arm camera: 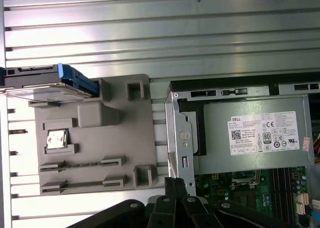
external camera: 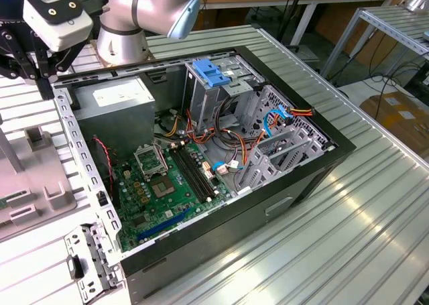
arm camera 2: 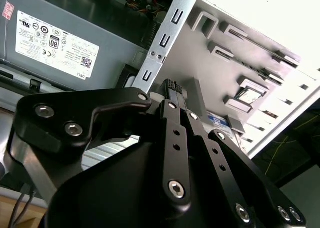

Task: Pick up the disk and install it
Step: 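Reach for the disk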

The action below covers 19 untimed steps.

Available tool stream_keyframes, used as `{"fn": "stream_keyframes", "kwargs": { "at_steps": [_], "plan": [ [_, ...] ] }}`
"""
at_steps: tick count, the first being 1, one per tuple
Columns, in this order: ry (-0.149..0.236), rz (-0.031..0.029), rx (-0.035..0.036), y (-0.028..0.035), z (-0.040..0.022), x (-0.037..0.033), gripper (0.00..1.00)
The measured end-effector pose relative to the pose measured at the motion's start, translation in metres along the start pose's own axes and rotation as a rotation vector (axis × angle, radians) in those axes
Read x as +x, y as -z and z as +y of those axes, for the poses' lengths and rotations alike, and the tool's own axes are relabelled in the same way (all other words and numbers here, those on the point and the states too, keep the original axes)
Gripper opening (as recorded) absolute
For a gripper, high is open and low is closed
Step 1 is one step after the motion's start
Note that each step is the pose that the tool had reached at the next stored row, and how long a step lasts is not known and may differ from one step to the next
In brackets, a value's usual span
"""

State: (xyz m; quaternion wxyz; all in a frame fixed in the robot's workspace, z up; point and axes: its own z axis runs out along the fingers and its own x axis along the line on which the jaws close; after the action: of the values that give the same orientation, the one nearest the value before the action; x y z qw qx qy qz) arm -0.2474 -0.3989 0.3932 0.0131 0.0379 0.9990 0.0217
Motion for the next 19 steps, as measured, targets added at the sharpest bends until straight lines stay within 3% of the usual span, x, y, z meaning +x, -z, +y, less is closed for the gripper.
{"fn": "stream_keyframes", "kwargs": {
  "at_steps": [19],
  "plan": [
    [0.0, 0.0, 0.0, 0.0003, -0.001, 0.0127, 0.11]
  ]
}}
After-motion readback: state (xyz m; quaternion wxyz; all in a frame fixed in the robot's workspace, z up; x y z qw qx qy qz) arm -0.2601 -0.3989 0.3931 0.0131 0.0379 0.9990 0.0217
